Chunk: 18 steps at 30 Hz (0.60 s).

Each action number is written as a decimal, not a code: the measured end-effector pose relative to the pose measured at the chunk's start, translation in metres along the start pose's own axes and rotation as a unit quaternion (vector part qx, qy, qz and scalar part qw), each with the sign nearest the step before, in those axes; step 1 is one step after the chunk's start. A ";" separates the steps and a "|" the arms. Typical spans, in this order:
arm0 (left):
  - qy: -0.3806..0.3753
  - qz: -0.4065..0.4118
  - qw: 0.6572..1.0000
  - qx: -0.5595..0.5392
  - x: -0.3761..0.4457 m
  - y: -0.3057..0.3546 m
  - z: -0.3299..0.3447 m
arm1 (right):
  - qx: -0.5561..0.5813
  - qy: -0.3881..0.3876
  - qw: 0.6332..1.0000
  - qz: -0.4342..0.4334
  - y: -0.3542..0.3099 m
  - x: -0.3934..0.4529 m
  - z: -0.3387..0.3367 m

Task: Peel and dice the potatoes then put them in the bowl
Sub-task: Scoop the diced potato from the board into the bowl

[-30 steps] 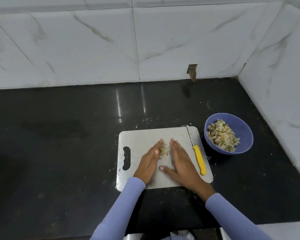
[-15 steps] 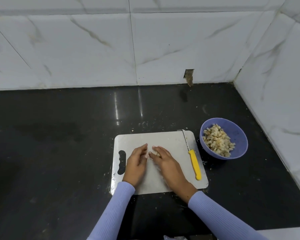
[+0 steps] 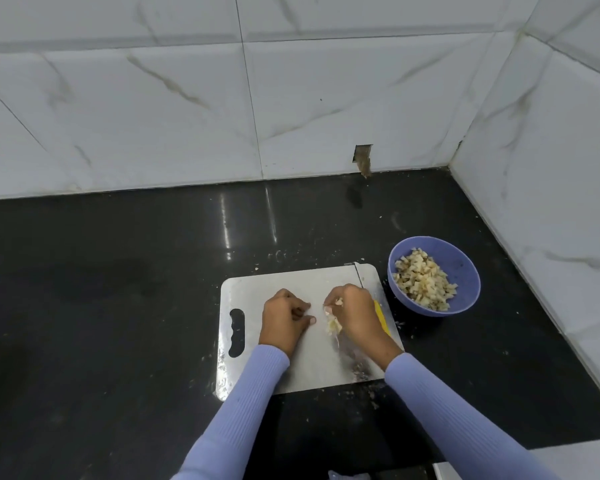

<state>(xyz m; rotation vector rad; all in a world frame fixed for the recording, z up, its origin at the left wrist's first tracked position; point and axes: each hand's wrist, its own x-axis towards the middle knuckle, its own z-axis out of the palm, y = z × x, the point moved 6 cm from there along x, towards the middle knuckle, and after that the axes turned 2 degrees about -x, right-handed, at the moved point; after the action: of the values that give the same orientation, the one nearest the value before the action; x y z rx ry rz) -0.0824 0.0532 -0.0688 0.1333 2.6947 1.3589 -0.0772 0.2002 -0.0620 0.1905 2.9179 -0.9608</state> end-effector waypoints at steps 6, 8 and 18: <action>0.016 0.106 0.985 0.136 0.001 0.014 0.009 | 0.383 -0.136 0.897 0.176 0.014 -0.007 -0.009; 0.004 0.131 0.972 0.196 0.002 0.017 0.018 | 0.440 -0.164 0.867 0.167 0.007 -0.011 -0.019; 0.032 0.072 0.994 -0.071 0.013 0.061 0.012 | 0.196 0.036 0.967 0.160 0.064 -0.008 -0.152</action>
<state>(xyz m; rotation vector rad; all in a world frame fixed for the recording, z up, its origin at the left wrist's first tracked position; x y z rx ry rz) -0.0924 0.1012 -0.0275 0.2796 2.6741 1.6168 -0.0639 0.3410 0.0236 0.7039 2.6029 -1.4753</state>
